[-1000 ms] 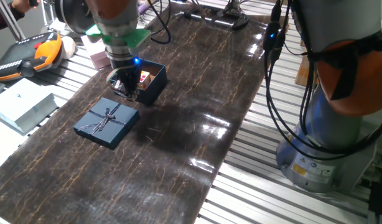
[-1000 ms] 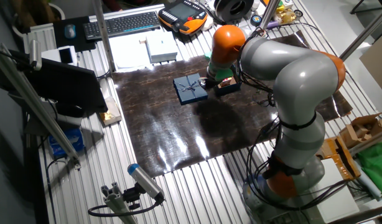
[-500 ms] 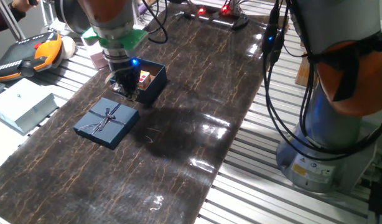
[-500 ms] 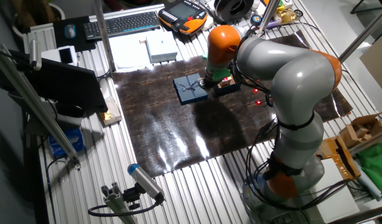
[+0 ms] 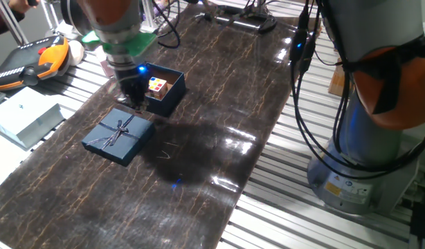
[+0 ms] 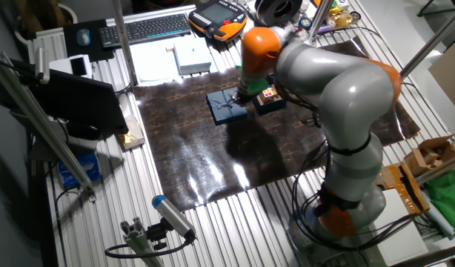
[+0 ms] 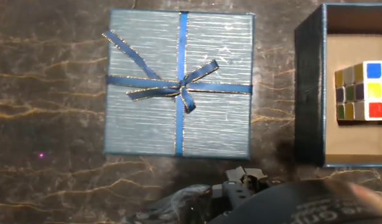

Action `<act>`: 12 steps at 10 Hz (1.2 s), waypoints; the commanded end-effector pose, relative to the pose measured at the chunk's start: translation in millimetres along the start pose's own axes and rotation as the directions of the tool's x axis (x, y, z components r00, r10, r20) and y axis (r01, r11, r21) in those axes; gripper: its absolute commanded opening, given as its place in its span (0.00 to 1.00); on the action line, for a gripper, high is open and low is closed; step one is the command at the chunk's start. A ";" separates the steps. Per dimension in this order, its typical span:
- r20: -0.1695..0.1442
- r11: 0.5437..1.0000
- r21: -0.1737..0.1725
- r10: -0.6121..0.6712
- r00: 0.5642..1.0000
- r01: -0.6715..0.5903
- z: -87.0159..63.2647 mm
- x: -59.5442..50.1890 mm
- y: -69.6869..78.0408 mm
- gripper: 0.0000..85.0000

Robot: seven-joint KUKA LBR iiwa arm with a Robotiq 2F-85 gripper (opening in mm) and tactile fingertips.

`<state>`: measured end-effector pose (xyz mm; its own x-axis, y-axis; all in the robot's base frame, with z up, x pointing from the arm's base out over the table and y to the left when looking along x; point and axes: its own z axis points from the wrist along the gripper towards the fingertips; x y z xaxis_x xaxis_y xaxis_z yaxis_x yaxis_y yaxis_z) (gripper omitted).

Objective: Cover the box

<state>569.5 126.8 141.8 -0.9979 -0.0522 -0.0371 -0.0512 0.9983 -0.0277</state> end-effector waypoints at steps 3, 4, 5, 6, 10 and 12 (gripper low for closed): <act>0.002 1.000 -0.015 0.027 1.000 -0.027 9.7 -13.7 17.3 0.01; 0.004 0.999 -0.020 0.027 1.000 -0.027 16.7 -18.6 17.6 0.01; 0.007 0.999 -0.023 0.024 1.000 -0.024 23.8 -23.6 18.5 0.01; 0.010 1.000 -0.023 0.020 1.000 -0.019 30.7 -27.3 18.2 0.01; 0.032 0.999 -0.031 0.030 0.999 -0.029 55.1 -37.2 27.4 0.01; 0.028 0.999 -0.025 0.029 0.999 -0.029 58.2 -40.5 28.6 0.01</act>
<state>611.1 156.0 83.9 -0.9975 -0.0269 -0.0656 -0.0268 0.9996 -0.0024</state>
